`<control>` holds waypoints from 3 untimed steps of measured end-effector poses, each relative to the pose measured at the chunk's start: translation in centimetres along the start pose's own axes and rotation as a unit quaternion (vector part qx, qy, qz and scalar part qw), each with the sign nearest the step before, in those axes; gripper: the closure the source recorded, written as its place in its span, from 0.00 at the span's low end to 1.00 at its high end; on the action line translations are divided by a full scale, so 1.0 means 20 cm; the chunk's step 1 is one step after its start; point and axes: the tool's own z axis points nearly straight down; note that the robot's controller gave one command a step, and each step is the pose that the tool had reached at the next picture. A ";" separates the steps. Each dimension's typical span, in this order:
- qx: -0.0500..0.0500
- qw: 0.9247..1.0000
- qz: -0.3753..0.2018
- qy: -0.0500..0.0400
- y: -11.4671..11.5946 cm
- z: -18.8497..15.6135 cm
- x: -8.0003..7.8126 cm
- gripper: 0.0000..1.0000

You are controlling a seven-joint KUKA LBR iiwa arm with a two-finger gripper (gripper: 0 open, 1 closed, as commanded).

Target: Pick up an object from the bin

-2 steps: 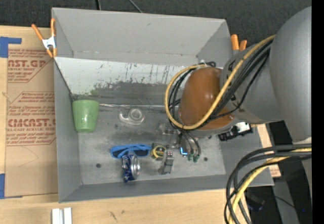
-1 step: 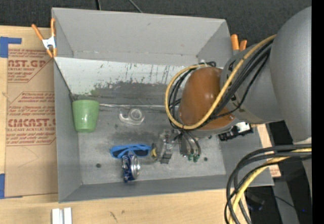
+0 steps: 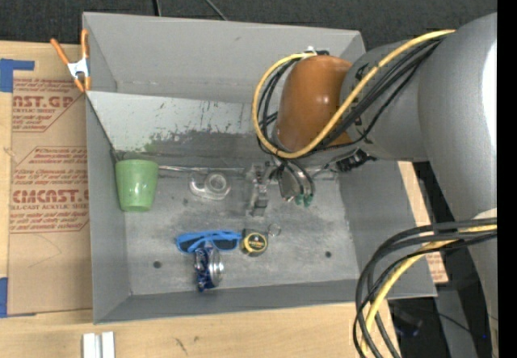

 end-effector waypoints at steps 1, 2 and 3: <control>0.000 1.000 0.001 0.003 0.00 0.00 0.01 0.00; 0.000 0.997 -0.076 0.006 -0.01 0.16 0.35 0.00; 0.000 0.997 -0.075 0.004 -0.01 0.15 0.34 1.00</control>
Offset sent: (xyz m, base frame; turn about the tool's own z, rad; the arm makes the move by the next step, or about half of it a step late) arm 0.0000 0.0000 0.0000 0.0000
